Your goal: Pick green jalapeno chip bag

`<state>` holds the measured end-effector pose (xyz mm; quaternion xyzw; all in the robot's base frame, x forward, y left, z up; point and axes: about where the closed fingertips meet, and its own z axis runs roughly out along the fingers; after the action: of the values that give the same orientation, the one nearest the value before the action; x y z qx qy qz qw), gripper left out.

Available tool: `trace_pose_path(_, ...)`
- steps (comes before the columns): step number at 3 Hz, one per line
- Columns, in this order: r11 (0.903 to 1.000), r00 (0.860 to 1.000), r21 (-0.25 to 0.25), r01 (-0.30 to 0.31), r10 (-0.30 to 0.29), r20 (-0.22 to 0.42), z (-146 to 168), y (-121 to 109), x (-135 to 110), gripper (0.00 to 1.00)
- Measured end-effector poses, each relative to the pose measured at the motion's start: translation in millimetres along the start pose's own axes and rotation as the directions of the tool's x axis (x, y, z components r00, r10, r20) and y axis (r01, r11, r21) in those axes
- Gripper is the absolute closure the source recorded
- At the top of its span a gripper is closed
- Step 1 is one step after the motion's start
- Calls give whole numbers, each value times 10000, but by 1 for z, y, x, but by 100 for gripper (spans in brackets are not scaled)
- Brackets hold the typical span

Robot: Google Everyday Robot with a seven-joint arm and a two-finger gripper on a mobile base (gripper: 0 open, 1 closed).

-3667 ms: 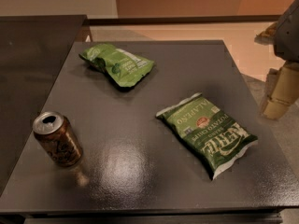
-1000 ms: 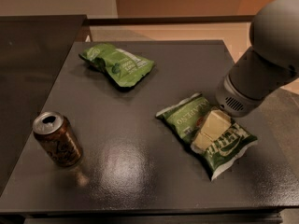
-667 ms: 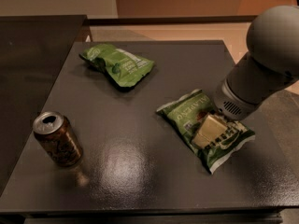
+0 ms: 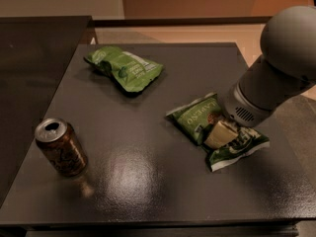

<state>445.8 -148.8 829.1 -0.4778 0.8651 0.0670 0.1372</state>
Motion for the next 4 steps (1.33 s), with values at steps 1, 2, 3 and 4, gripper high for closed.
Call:
trace_pose_path(1, 10000, 10000, 0, 0, 0, 0, -4, 0, -1, 99)
trace_pose_path(2, 10000, 10000, 0, 1, -1, 1, -6, 0, -2, 100)
trace_pose_path(3, 9958, 9938, 409, 818, -847, 727, -54, 10, -22, 100)
trace_pose_path(4, 9824, 9720, 916, 1628, -1757, 1560, -114, 19, -44, 100)
